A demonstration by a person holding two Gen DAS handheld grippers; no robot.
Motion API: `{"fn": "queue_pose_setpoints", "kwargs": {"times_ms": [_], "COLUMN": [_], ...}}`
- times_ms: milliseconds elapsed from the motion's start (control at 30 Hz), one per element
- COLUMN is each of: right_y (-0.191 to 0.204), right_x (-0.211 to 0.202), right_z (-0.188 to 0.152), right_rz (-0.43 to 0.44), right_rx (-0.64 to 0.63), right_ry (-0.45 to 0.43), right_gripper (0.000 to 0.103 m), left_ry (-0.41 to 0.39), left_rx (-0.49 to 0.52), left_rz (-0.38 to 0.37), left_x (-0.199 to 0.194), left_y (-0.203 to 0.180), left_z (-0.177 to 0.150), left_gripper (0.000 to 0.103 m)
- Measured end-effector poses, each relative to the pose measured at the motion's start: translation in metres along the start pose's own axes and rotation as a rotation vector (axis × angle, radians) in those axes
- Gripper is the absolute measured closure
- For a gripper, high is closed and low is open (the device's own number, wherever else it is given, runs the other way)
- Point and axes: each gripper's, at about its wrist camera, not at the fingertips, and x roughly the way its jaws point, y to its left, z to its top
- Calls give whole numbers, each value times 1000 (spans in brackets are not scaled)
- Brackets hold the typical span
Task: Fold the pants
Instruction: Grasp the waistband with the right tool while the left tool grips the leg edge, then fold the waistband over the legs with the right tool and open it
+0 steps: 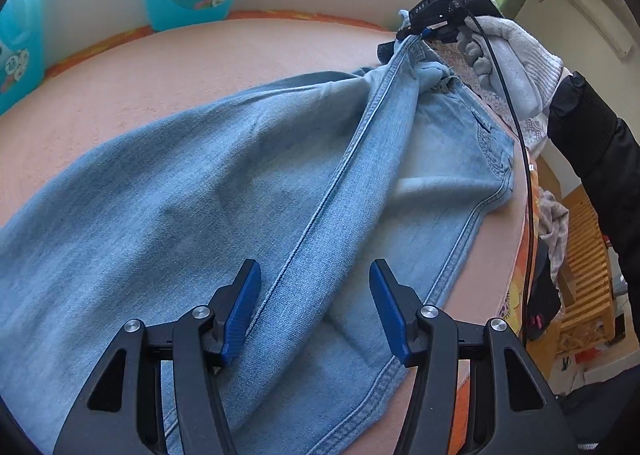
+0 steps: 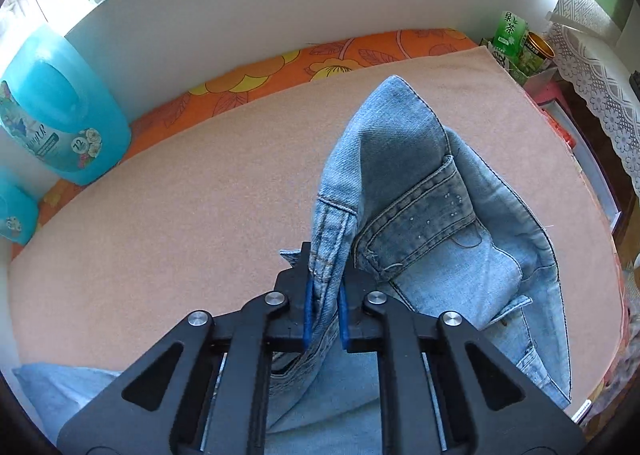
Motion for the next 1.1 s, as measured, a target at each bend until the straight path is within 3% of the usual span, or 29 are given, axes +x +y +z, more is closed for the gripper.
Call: {"fn": "queue_pose_setpoints", "kwargs": {"times_ms": [67, 133, 200, 300, 600, 733, 867, 1100], "right_y": [-8, -17, -28, -46, -90, -112, -130, -159], "right_x": [-15, -31, -47, -67, -119, -128, -121, -81], "right_z": [-4, -11, -19, -32, -86, -121, -163, -212], "right_rz": [28, 59, 85, 138, 270, 311, 321, 367], "right_rx": [17, 28, 31, 50, 84, 137, 171, 251], "right_ry": [-22, -40, -64, -95, -221, -256, -271, -202], "right_gripper": [96, 96, 96, 96, 97, 97, 97, 97], "left_ry": [-2, -8, -16, -39, -113, -110, -62, -21], "left_rx": [22, 40, 42, 34, 58, 88, 104, 110], "left_rz": [25, 64, 66, 66, 96, 109, 108, 121], "left_x": [1, 0, -1, -4, -25, -28, -19, -10], "left_y": [-4, -6, -7, -5, -24, -33, -36, -40], "left_z": [-1, -3, -4, -8, -19, -26, -37, -44], "left_gripper": [48, 59, 78, 92, 96, 97, 97, 97]}}
